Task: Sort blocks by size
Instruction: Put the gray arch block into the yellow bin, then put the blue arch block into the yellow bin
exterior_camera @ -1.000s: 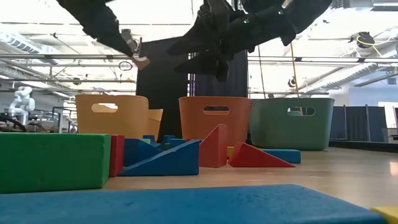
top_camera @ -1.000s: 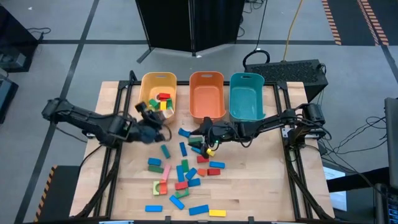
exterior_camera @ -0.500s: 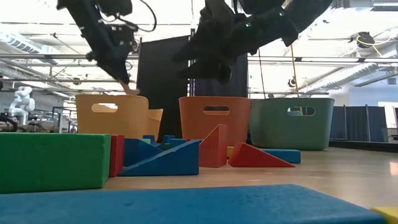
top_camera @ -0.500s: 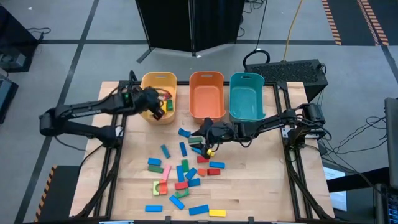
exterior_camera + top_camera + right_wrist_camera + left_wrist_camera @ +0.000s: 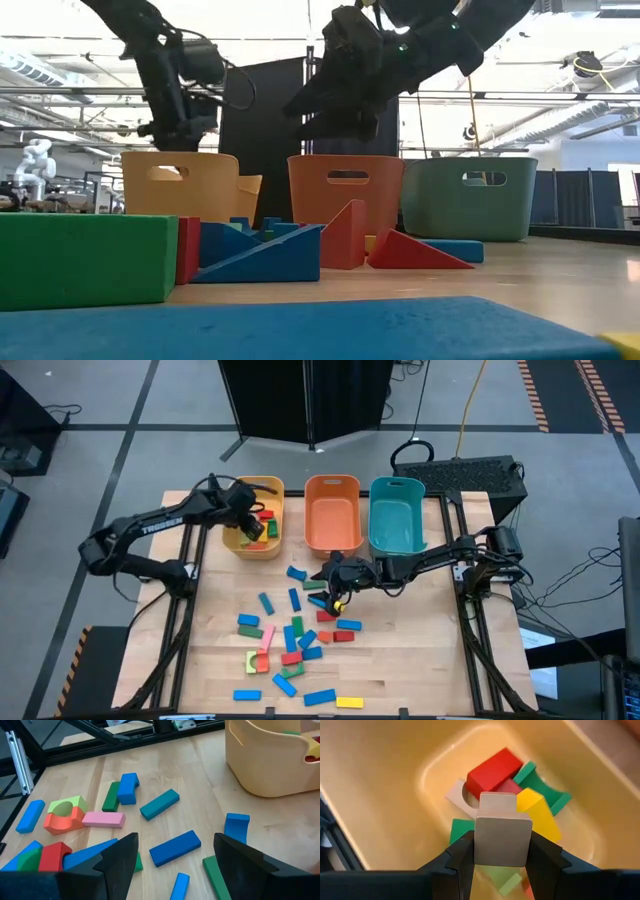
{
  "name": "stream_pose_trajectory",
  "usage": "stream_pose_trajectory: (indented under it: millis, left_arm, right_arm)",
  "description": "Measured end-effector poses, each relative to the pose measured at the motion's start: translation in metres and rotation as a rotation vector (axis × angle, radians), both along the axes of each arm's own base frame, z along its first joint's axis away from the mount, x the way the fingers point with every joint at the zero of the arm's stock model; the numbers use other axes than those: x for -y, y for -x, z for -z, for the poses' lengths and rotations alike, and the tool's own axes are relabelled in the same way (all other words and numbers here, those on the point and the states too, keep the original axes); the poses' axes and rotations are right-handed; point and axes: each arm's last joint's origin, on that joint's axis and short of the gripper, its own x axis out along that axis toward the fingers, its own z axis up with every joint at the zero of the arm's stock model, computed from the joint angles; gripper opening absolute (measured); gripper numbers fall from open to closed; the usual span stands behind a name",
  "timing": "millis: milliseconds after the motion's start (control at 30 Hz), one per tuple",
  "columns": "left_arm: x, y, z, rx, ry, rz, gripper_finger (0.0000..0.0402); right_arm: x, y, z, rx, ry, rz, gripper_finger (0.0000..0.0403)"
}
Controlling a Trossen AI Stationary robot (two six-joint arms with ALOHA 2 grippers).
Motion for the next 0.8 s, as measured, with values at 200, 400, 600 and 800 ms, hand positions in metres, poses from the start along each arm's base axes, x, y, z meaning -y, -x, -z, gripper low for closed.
stream_pose_trajectory:
  millis: [200, 400, 600, 800]
  left_arm:
    - [-0.004, -0.004, 0.015, -0.075, 0.05, 0.015, 0.0153]
    - [-0.005, -0.006, 0.02, -0.095, 0.063, 0.021, 0.0237]
    - [-0.006, -0.006, 0.005, -0.07, 0.04, 0.015, 0.03]
    - [0.004, -0.008, -0.033, 0.006, -0.07, 0.063, 0.0303]
  right_arm:
    - [0.0, 0.0, 0.001, -0.011, 0.008, -0.003, 0.0247]
    - [0.0, 0.001, 0.001, -0.012, 0.008, -0.004, 0.0247]
    - [0.0, 0.001, 0.001, -0.012, 0.012, -0.005, 0.0247]
    - [0.0, 0.001, 0.001, -0.012, 0.012, -0.005, 0.0247]
